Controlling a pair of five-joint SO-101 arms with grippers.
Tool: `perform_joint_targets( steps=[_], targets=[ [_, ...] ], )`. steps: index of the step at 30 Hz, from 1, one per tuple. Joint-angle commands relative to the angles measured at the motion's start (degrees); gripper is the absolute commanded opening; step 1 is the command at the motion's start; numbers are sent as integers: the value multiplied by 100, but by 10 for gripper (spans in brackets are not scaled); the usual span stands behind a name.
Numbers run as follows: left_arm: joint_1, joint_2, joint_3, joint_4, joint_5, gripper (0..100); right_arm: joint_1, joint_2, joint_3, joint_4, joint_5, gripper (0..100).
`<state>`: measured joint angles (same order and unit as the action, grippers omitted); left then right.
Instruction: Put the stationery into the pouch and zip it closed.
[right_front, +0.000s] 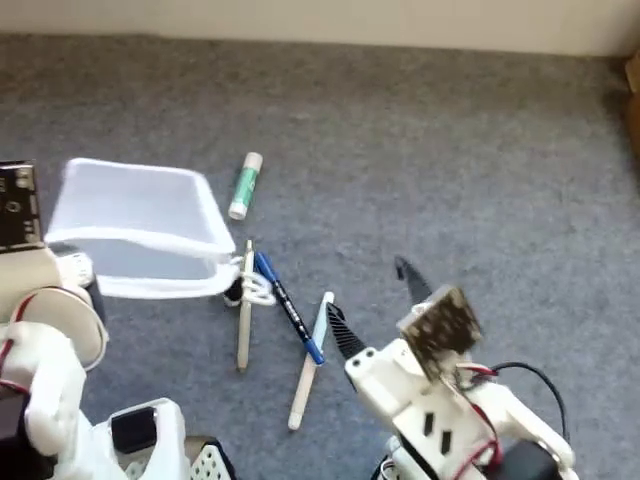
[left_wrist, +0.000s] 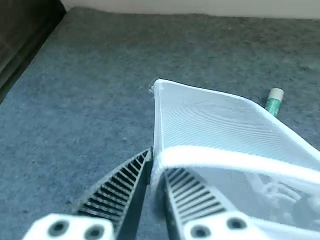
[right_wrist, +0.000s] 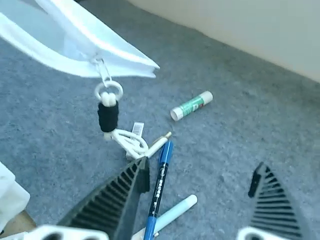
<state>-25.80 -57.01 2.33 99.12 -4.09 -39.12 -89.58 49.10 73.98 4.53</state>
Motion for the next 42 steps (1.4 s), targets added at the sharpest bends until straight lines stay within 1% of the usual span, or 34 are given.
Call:
perform_joint_targets(
  steps=[1,4,9,13,16,20,25,27,33,37,42],
  targets=[
    [-629,13,-180,18,-149,7,57,716,-22,-171,-105,287],
    [-919,13,40,18,-299,7,57,1402,-22,-163,-571,287],
    [-971,13,796,-35,-404,7,48,2695,-31,-171,-1275,287],
    [-945,13,1297,-167,-404,7,57,3688,-31,-620,-2101,287],
    [-945,13,1587,-264,-404,7,57,4312,-31,-971,-2365,287],
    [-945,13,1859,-281,-404,7,66,4892,-31,-1349,-2558,286],
    [-945,13,2053,-281,-404,7,84,5490,13,-1780,-2558,286],
    [-936,13,2141,-281,-404,7,215,5710,13,-1903,-2558,286],
    [-936,13,2316,-281,-404,7,365,6387,-31,-1991,-2558,286],
    [-936,-4,2325,-281,-404,7,365,6897,-22,-2422,-2558,284],
    [-936,-22,2334,-273,-404,7,338,7486,-31,-2879,-2532,211]
  ],
)
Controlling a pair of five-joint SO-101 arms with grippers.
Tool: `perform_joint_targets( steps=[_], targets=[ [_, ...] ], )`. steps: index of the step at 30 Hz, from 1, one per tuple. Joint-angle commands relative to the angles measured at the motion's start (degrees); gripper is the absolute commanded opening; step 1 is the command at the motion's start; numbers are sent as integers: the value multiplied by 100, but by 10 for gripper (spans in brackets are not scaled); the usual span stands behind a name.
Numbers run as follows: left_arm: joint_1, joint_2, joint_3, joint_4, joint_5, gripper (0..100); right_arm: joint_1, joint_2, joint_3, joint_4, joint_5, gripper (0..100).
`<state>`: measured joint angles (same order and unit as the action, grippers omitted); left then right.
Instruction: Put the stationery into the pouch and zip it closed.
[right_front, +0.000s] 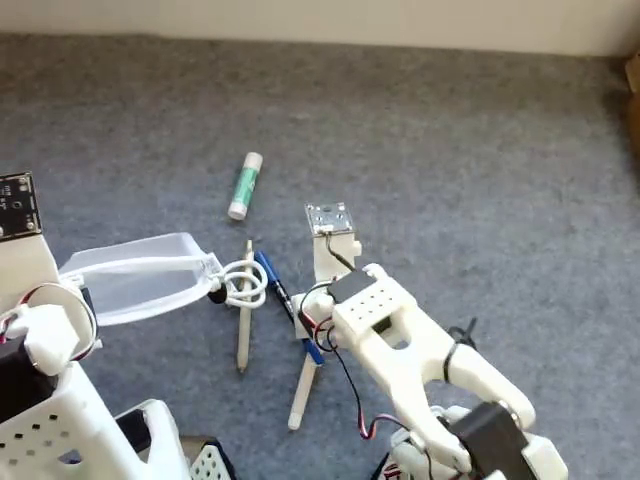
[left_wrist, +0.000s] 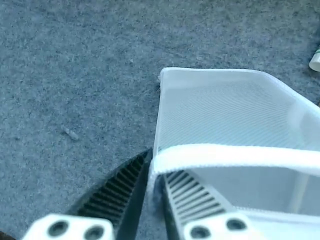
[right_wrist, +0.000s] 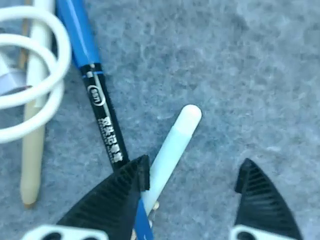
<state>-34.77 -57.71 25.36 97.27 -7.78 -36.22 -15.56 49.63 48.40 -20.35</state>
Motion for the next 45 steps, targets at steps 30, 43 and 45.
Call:
perform_joint_targets(
  steps=[30,43,45],
  targets=[
    [-40,40,-4,-62,-35,7,-119,-497,-31,4,1512,5],
    [549,75,-13,-88,-26,7,-110,-3881,145,963,1512,5],
    [549,75,-13,-88,-26,7,-136,-4391,136,954,1512,5]
  ],
)
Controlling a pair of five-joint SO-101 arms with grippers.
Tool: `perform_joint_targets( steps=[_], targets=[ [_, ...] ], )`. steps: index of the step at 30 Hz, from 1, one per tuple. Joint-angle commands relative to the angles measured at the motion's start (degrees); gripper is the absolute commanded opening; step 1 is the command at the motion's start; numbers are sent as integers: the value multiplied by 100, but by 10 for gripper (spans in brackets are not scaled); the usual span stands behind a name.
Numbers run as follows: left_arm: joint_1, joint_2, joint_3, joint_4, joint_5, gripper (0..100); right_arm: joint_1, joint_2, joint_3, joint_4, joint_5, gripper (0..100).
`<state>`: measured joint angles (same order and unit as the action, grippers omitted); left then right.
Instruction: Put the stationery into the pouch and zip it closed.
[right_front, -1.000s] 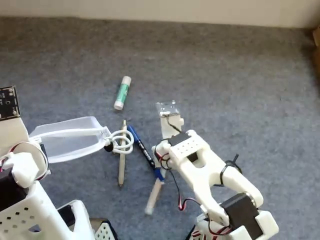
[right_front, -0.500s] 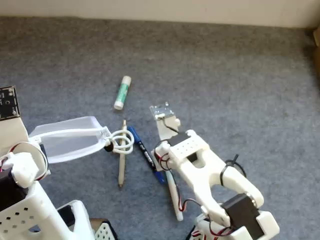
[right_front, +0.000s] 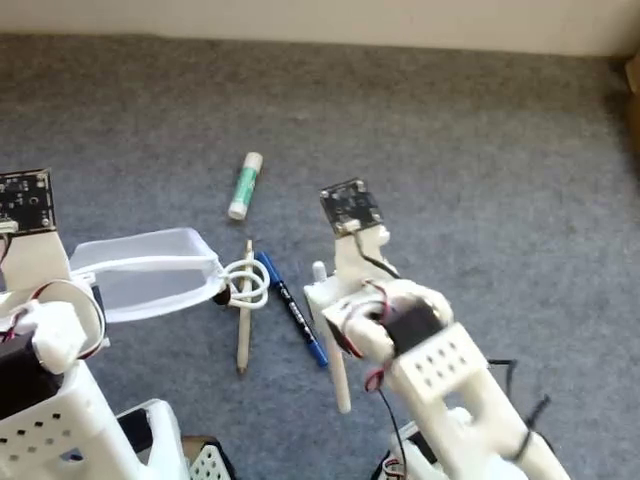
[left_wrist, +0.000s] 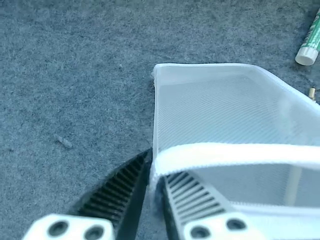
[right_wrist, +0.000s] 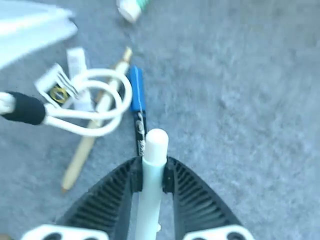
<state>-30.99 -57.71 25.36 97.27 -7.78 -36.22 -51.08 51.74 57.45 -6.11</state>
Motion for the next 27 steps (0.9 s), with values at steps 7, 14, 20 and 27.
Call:
perform_joint_targets(
  steps=[7,14,20,27],
  targets=[
    [180,75,-13,-88,-26,7,-426,-2088,-470,-180,88,5],
    [268,75,-13,-88,-26,7,-963,-2281,-1323,-365,-9,5],
    [268,75,-13,-70,-26,7,-1007,-2281,-1552,-1956,-862,5],
    [268,75,13,-62,-26,7,-1015,-2281,-1543,-2853,-879,5]
  ],
)
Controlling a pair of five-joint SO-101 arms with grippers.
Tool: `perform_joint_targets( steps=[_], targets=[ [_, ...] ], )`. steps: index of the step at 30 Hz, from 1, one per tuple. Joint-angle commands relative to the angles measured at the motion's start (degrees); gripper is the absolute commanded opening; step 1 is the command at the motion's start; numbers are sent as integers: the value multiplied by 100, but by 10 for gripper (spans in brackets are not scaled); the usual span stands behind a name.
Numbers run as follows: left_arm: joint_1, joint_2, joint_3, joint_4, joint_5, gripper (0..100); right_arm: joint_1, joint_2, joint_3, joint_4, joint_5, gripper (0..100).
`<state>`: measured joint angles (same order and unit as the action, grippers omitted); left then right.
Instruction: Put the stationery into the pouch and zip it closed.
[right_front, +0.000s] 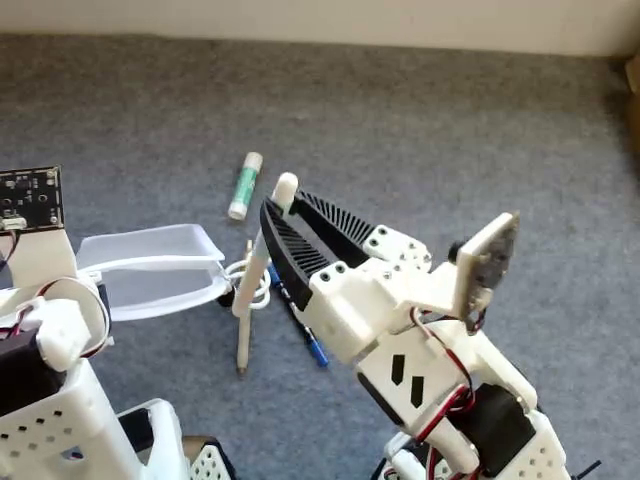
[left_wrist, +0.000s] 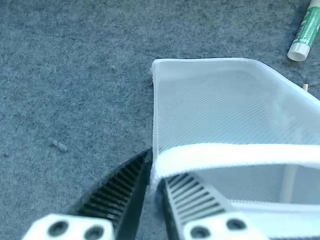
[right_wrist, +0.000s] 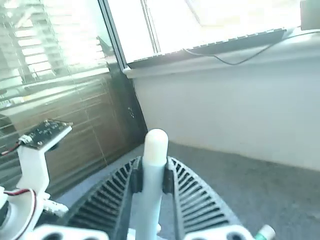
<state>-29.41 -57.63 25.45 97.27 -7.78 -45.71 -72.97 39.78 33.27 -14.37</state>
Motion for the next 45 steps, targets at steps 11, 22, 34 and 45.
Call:
perform_joint_targets(
  steps=[11,22,34,45],
  targets=[
    [110,66,-4,-53,-26,7,-673,-48,48,-1640,-9,5],
    [110,66,13,-53,-26,7,-690,-92,2114,-4145,-9,5],
    [110,66,13,-53,-26,7,-945,-75,3363,-5103,0,5],
    [110,66,22,-53,-26,7,-1077,-57,3873,-5270,0,5]
  ],
)
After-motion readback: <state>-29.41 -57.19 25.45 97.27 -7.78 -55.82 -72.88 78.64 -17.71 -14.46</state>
